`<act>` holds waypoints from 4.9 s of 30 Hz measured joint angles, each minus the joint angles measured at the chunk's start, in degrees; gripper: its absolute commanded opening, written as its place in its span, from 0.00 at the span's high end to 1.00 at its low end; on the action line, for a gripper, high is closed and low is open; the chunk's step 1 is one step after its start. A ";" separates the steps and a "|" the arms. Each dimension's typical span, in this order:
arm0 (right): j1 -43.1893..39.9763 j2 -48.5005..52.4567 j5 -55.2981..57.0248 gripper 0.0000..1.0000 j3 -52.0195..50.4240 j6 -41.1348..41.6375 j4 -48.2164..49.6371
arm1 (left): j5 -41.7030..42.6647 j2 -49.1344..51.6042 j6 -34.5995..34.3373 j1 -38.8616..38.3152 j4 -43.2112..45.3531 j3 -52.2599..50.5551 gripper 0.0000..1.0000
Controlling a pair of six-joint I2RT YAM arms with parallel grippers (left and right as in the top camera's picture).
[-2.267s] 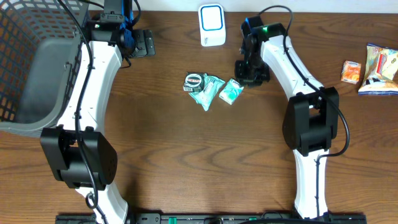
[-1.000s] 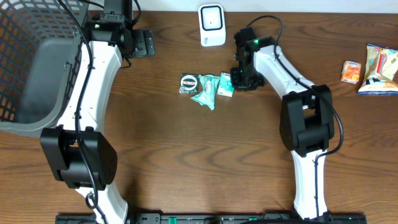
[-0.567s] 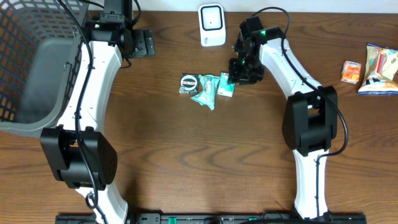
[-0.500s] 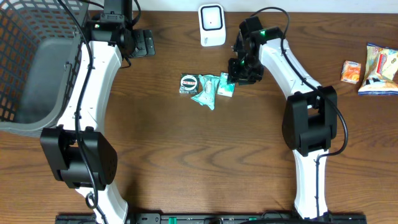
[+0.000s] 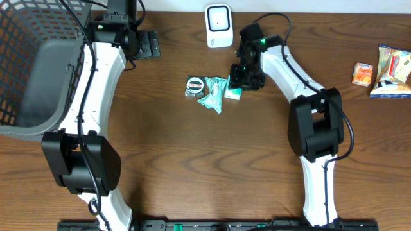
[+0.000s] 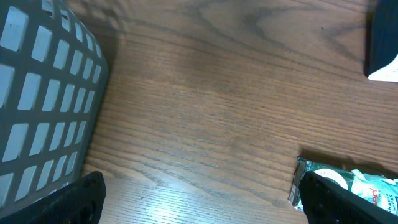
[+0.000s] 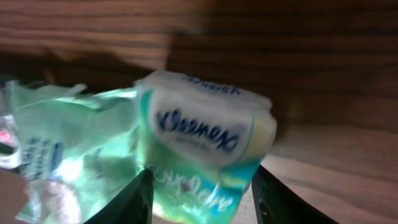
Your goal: Scan the item barcode
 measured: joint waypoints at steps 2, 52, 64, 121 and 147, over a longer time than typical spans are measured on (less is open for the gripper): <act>0.00 0.00 0.24 0.58 -1.53 0.17 1.42 | 0.00 0.00 0.00 0.00 0.00 0.00 0.02; -17.09 -7.85 -56.76 0.99 -3.50 -41.24 -15.17 | 0.00 0.00 0.00 0.00 0.02 0.00 0.02; -17.22 -7.85 -57.20 0.99 -3.50 -48.04 -18.82 | -0.02 0.00 0.00 0.00 0.00 0.00 0.02; -17.25 -7.85 -54.05 0.99 -3.50 -58.05 -21.24 | 0.00 0.00 0.00 0.00 0.00 0.00 0.02; -13.79 -7.85 -39.54 0.99 -3.50 -42.86 -9.33 | 0.00 0.00 0.00 0.00 0.00 0.00 0.02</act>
